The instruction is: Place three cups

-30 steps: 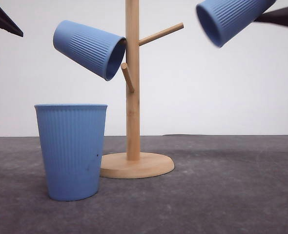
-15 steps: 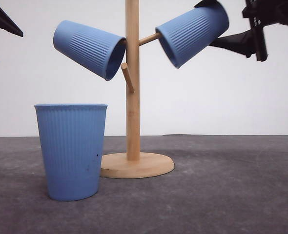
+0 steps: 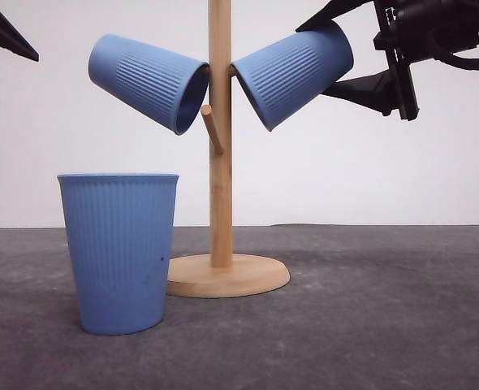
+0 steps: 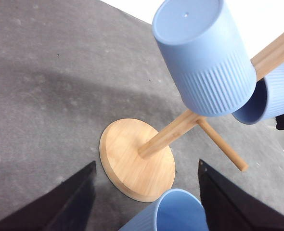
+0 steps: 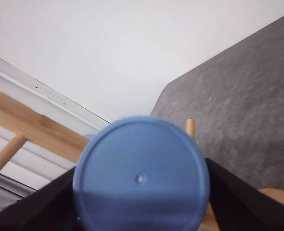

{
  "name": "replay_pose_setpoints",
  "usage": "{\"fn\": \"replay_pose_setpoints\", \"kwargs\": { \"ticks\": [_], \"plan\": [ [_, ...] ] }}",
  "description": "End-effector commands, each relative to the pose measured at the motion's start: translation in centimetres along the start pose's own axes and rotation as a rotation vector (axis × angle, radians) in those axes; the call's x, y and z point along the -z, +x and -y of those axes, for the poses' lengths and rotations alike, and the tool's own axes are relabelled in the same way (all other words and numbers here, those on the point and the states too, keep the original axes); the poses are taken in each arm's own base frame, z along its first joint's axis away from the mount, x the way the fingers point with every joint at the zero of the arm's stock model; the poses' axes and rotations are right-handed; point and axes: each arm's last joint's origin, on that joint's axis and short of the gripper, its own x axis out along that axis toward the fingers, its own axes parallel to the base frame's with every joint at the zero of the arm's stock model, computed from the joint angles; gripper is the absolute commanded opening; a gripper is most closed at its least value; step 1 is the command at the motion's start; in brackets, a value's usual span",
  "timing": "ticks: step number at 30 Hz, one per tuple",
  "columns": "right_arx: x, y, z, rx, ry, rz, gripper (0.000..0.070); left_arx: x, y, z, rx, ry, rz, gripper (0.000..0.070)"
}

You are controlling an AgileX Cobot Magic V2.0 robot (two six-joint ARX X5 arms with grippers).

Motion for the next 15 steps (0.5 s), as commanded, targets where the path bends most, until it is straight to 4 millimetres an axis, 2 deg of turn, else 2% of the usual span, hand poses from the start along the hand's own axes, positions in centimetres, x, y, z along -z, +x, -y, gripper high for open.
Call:
{"fn": "replay_pose_setpoints", "kwargs": {
  "ticks": [1,15],
  "plan": [
    [-0.1,0.4,-0.1,-0.011,-0.032,-0.003,0.0485,-0.3,0.0,0.1,0.005,0.008,0.011,0.0384],
    [0.9,-0.2,0.4,-0.023,-0.041,-0.062,0.0495,-0.3,0.0,0.1,0.005,-0.009,0.011,0.0384]
  ]
}}
